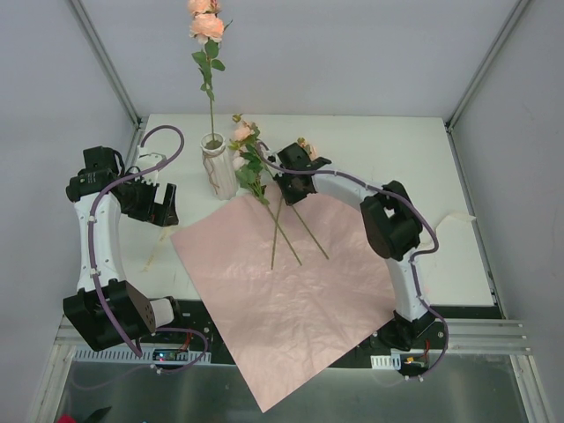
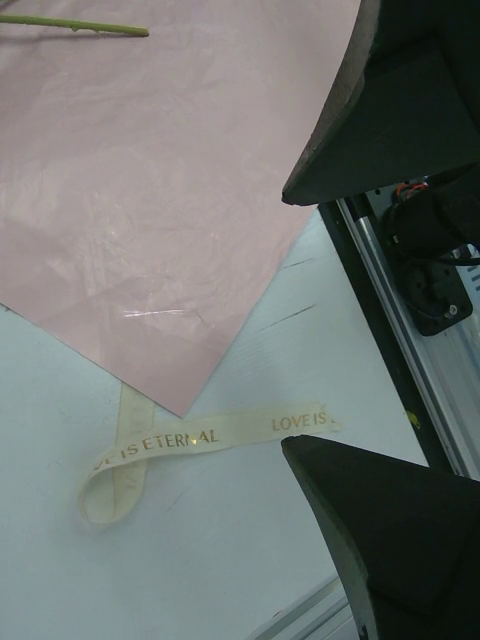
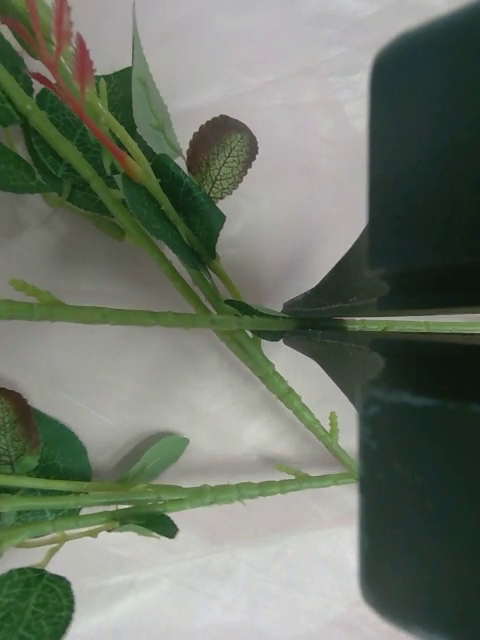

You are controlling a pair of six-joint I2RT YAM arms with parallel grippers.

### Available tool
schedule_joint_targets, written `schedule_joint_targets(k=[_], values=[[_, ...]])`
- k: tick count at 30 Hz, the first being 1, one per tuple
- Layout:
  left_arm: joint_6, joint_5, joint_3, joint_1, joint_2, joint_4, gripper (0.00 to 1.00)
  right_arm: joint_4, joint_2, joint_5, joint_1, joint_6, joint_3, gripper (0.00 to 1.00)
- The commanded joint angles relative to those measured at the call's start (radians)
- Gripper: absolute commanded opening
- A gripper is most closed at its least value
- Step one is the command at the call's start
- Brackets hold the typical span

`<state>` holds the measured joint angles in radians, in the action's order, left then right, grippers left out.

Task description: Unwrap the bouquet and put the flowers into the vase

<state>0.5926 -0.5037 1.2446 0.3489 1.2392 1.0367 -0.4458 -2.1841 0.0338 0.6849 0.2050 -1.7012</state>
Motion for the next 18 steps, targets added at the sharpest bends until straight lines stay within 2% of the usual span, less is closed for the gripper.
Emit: schedule_joint_targets(k=[1,12,18], values=[[0.019,0.001,0.036,0.01,-0.026,0.028,0.99,0.045,0.211,-0.026,0.001,-0.029,0.029,0.01],[0.026,-0.016,0.042,0.012,-0.044,0.048,0.99,0.105,0.492,-0.003,0.002,-0.111,0.071,0.01],[0.024,-0.03,0.041,0.018,-0.055,0.057,0.99,0.139,0.572,0.032,0.024,-0.128,0.045,0.01]])
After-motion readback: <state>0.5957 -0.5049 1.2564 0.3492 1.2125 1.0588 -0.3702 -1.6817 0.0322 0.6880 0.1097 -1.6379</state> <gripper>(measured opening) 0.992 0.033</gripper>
